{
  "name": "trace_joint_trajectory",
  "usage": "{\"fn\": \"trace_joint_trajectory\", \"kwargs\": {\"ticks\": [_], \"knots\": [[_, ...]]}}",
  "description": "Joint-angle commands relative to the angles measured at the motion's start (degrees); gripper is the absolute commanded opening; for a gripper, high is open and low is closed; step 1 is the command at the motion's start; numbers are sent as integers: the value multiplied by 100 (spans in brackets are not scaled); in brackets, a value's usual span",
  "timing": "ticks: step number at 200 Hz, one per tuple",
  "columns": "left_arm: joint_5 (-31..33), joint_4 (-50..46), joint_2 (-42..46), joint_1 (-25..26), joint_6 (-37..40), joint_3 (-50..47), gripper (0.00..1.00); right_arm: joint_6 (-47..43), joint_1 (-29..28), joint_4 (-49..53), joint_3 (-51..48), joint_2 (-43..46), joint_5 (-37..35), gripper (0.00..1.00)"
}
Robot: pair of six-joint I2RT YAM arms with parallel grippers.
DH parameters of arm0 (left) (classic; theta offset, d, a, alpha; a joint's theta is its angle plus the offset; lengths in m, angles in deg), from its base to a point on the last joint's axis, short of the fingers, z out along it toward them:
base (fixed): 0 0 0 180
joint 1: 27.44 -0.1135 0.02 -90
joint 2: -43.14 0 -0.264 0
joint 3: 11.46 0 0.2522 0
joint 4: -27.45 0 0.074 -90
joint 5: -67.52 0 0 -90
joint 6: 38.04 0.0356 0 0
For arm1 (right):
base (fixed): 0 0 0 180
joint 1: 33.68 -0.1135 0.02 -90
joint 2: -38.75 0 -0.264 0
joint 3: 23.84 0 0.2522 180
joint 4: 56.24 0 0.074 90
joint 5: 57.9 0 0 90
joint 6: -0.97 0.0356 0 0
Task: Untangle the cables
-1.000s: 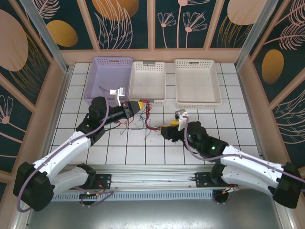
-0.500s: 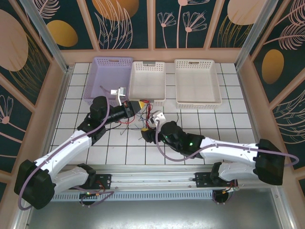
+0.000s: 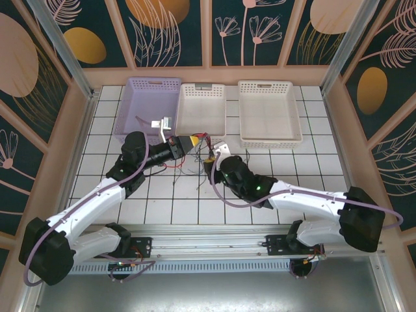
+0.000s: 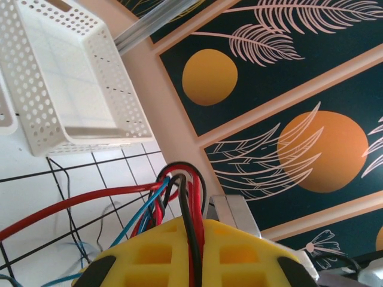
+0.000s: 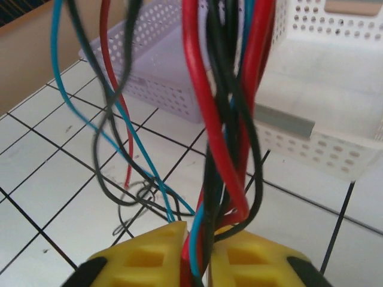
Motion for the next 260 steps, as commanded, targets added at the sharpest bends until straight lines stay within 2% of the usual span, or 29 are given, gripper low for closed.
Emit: {"fn": "trace_joint_trajectory", "kwargs": {"ticks": [1, 30, 38, 53, 59, 80, 106, 178, 226, 238, 260], "knots": [[-195, 385, 192, 33, -89, -4, 0, 235, 231, -339, -212, 437, 608, 2], [-271, 240, 237, 34, 60, 54, 0, 370, 381, -320, -433, 916, 893, 0], [-294, 132, 251, 35, 161, 94, 10, 403, 410, -277, -472, 1057, 929, 0], [-390, -54, 301, 35, 340, 135, 37, 451, 499, -221, -556, 1346, 1061, 0], [-430, -134, 331, 35, 438, 143, 45, 469, 545, -187, -585, 1473, 1135, 0], [-448, -419, 543, 31, 796, 72, 60, 489, 717, -76, -656, 1882, 1449, 0], [-457, -551, 844, 34, 1114, -212, 67, 418, 859, 85, -667, 2284, 1808, 0], [-688, -601, 690, 35, 1507, -505, 68, 349, 956, 305, -494, 2431, 2748, 0], [-1086, -197, 455, 35, 1336, -482, 64, 378, 958, 307, -430, 2344, 2926, 0], [-1155, -146, 449, 35, 1296, -513, 56, 383, 955, 326, -415, 2322, 2934, 0], [-1159, -202, 509, 32, 1356, -552, 24, 393, 958, 394, -400, 2295, 2848, 0]]}}
